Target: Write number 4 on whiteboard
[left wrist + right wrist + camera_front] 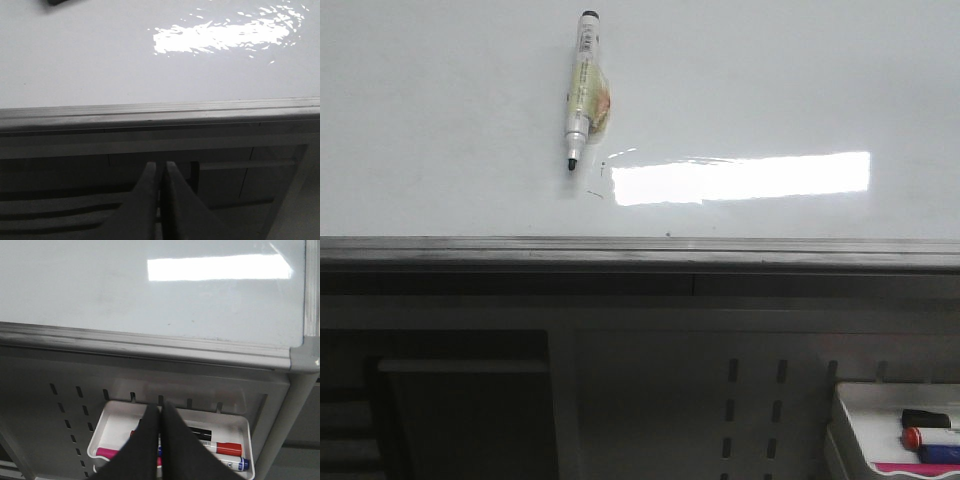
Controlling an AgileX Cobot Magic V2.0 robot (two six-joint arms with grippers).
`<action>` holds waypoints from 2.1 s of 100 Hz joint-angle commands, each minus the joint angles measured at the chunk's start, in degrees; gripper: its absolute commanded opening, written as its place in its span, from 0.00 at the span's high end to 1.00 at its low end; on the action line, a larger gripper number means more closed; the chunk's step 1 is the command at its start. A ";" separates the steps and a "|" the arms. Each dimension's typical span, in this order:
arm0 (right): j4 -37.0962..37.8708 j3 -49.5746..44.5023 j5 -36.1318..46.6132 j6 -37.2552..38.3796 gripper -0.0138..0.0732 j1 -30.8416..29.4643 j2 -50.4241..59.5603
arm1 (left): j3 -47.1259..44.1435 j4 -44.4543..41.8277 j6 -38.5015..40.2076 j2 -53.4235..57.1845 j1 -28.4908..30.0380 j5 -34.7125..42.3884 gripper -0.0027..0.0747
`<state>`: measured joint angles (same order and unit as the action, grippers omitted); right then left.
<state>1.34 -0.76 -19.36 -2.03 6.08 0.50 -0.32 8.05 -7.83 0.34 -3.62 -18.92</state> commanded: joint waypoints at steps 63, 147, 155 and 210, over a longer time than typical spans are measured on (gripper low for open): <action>-0.03 -1.26 1.16 -0.08 0.89 -0.23 0.94 | -1.92 0.77 0.36 1.37 0.04 4.16 0.99; -16.66 7.59 22.24 5.58 0.89 0.00 0.21 | 2.16 53.92 1.12 0.59 0.04 11.86 0.99; -16.55 13.14 14.62 5.30 0.89 0.00 -1.83 | 6.89 47.22 1.12 -2.17 0.04 9.09 0.99; -17.00 30.96 -6.73 -7.09 0.36 0.00 -18.75 | 32.24 42.75 -29.44 -41.55 -4.42 -8.09 0.44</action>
<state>-15.23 28.08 -29.48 -8.27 6.08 -17.14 27.61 43.69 -30.22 -36.40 -5.66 -29.95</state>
